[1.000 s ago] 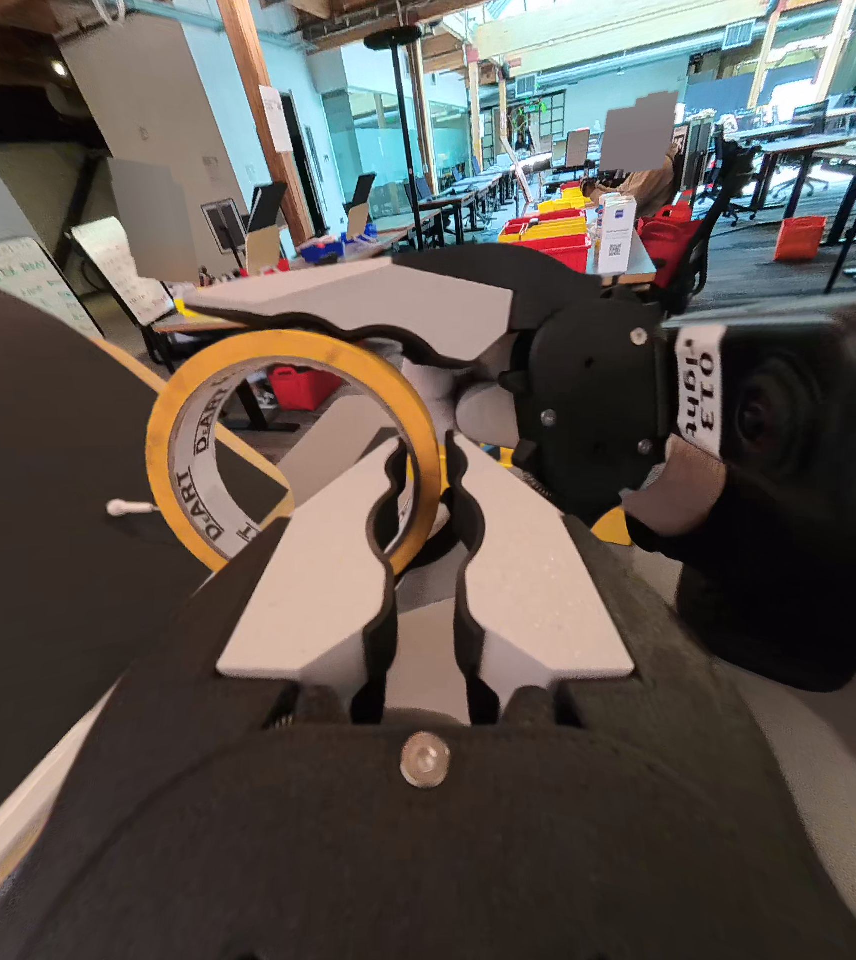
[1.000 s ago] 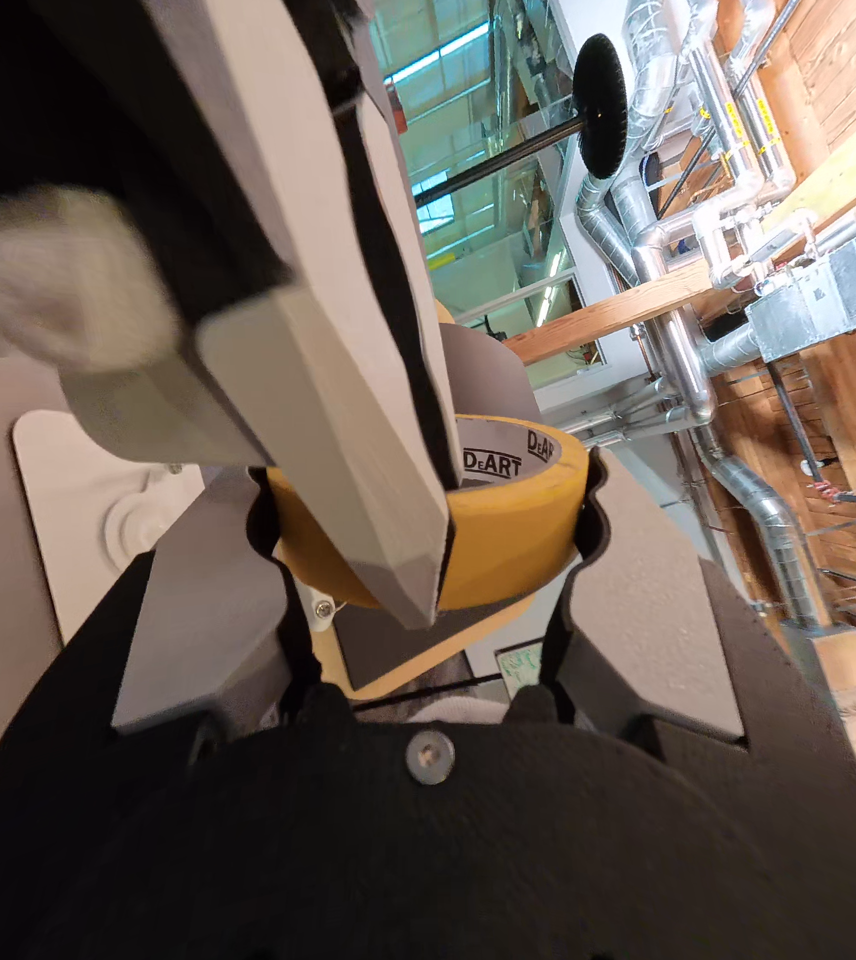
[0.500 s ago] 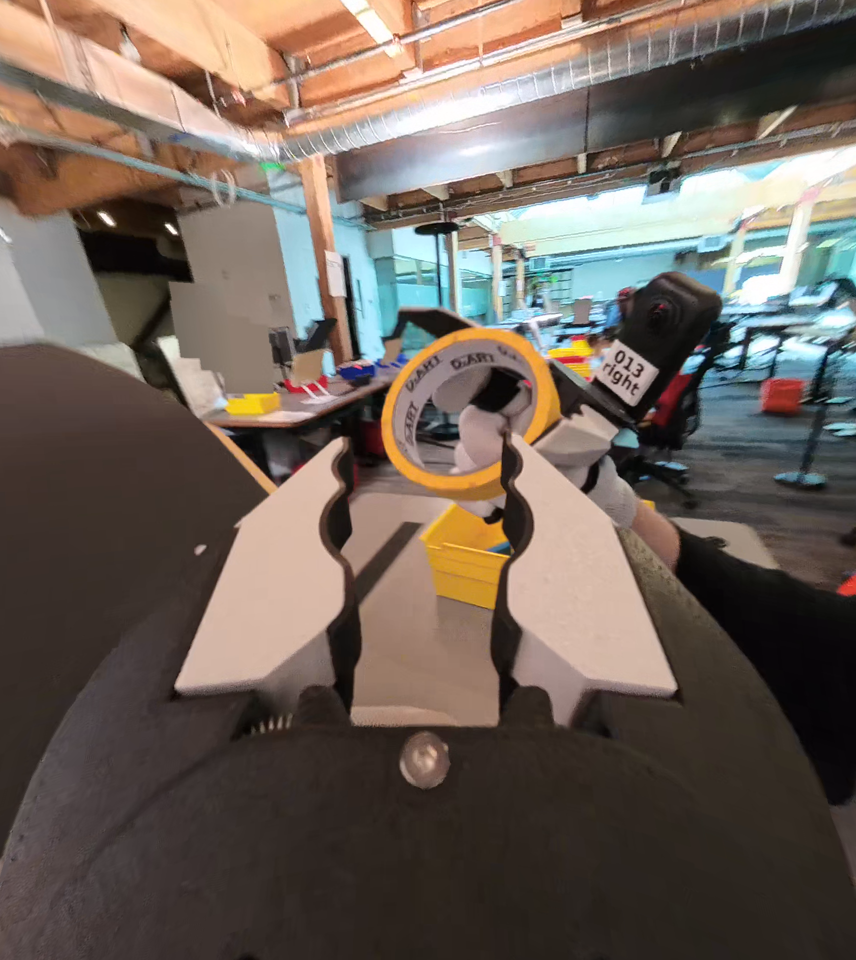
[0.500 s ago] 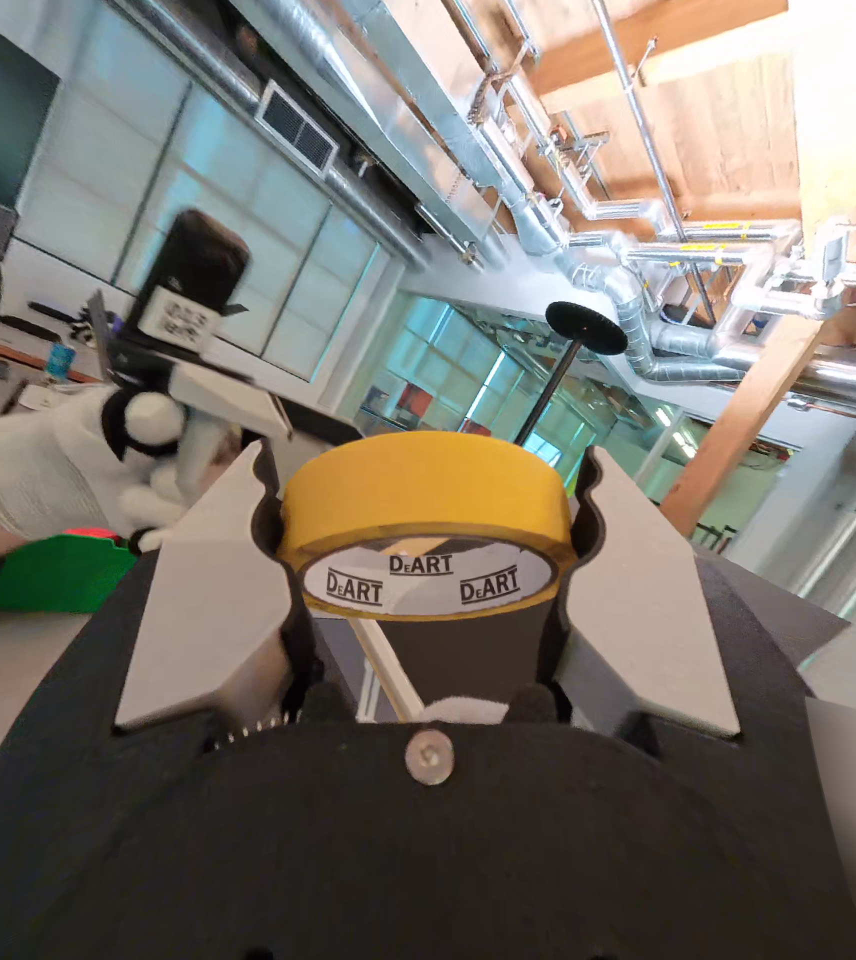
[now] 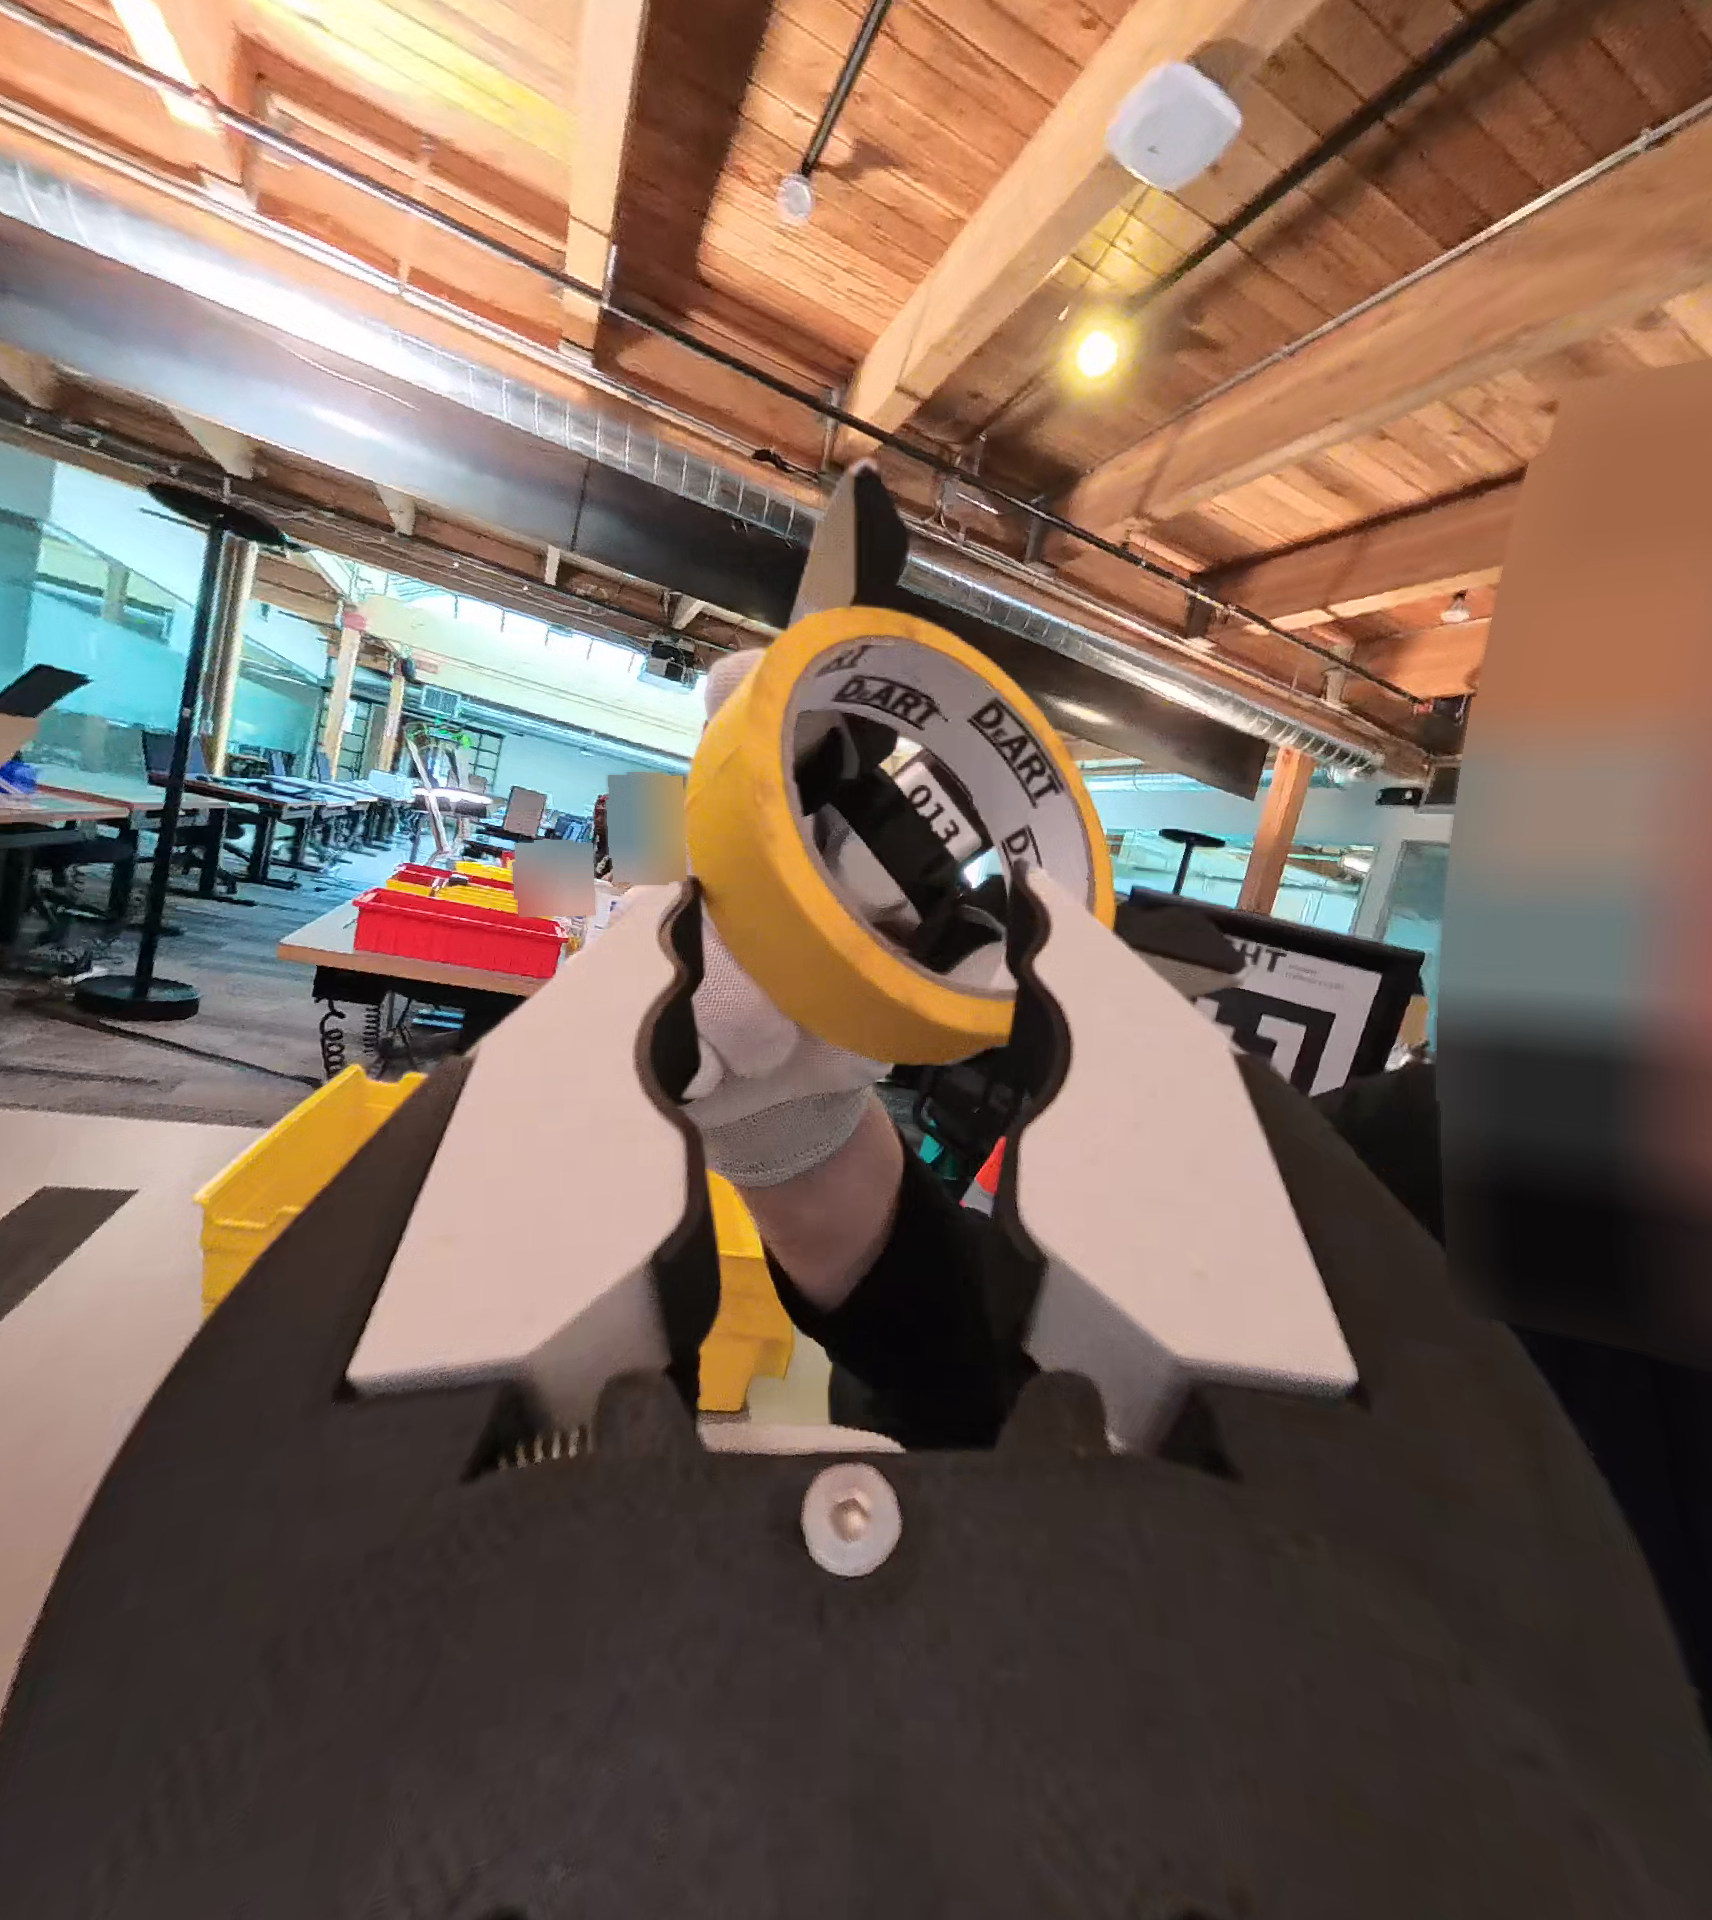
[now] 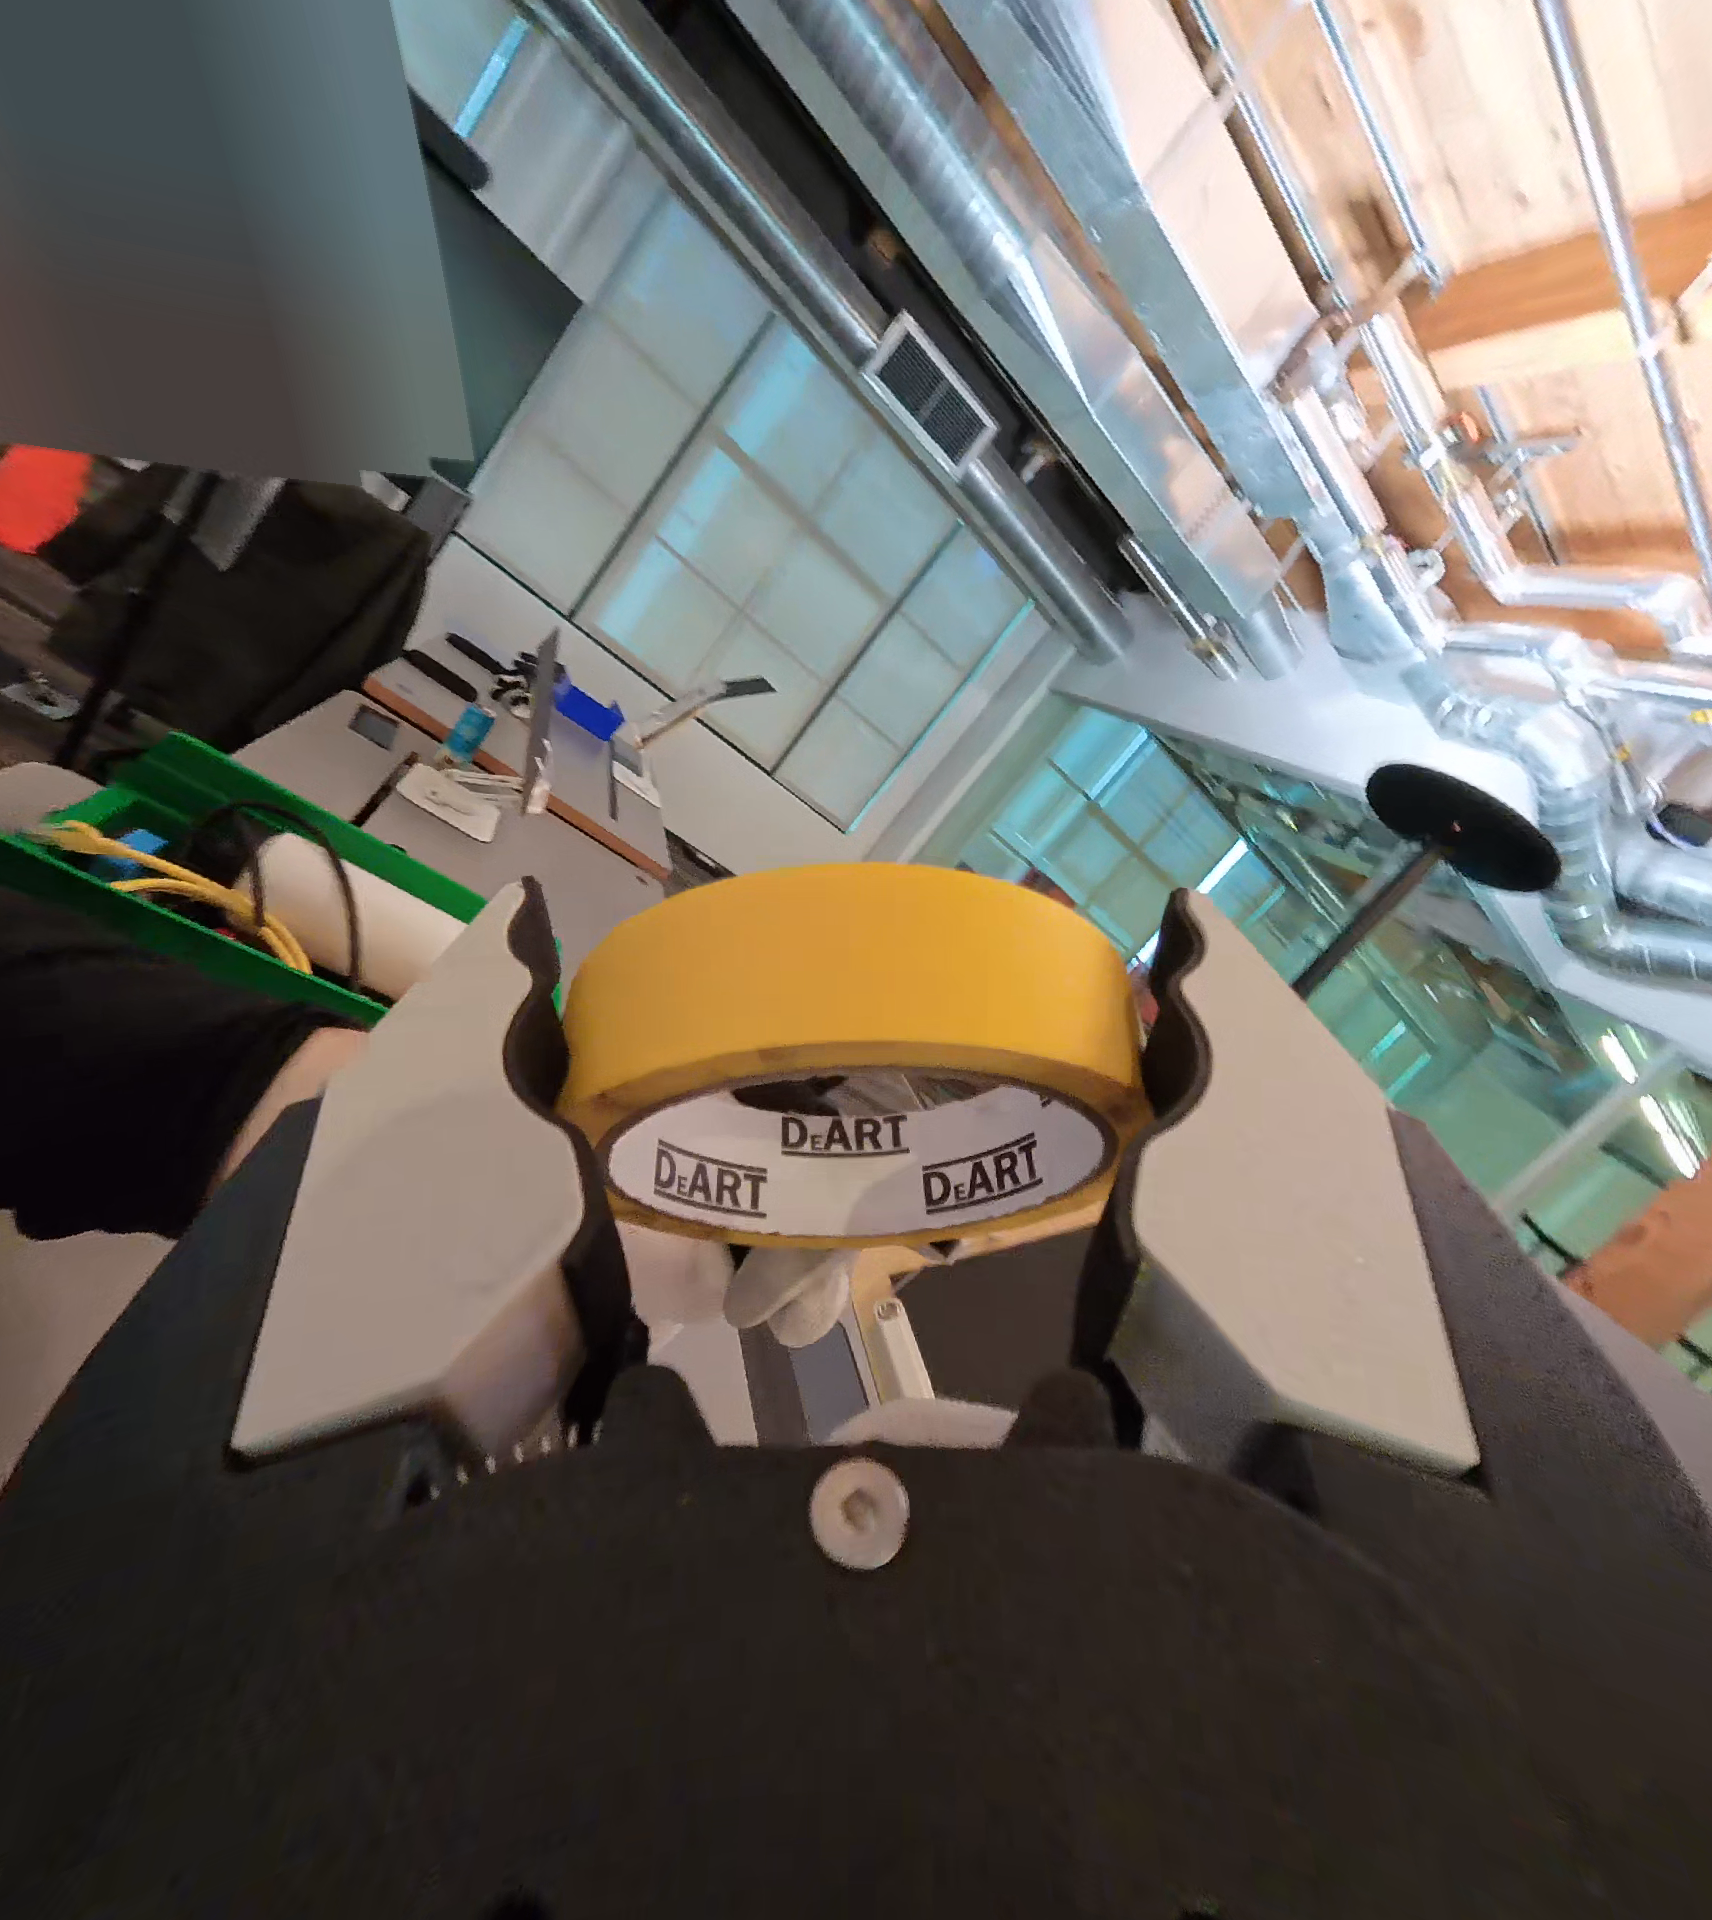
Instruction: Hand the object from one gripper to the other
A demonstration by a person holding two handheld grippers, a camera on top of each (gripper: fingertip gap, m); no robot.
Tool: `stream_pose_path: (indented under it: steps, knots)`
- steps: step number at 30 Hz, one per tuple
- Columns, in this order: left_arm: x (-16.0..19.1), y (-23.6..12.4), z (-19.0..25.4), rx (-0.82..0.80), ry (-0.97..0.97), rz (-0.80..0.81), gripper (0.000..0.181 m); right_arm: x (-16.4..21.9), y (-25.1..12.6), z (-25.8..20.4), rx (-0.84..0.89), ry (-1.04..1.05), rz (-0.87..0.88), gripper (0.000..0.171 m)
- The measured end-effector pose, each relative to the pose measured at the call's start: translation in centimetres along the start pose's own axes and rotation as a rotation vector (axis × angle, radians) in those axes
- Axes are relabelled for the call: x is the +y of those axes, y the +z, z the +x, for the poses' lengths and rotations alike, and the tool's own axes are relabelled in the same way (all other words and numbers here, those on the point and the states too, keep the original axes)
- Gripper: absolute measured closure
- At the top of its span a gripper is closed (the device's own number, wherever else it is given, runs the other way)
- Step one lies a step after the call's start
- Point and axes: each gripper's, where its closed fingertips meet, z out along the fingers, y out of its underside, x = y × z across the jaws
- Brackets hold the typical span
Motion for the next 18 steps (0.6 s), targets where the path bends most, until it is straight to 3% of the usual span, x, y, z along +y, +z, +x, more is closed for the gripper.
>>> stream_pose_path:
  steps: [4,9,18]
  knots:
    - [-0.8,-0.1,0.9,0.007,0.057,0.017,0.149,-0.9,-0.6,-0.9,-0.057,-0.034,0.006,0.059]
    - [-1.4,0.0,2.3,0.037,0.099,0.026,0.145,-1.1,-1.3,-1.1,-0.086,-0.037,0.015,0.059]
    - [0.6,0.8,1.1,-0.031,0.048,-0.101,0.132,0.0,-1.5,-1.9,-0.115,-0.151,-0.105,0.06]
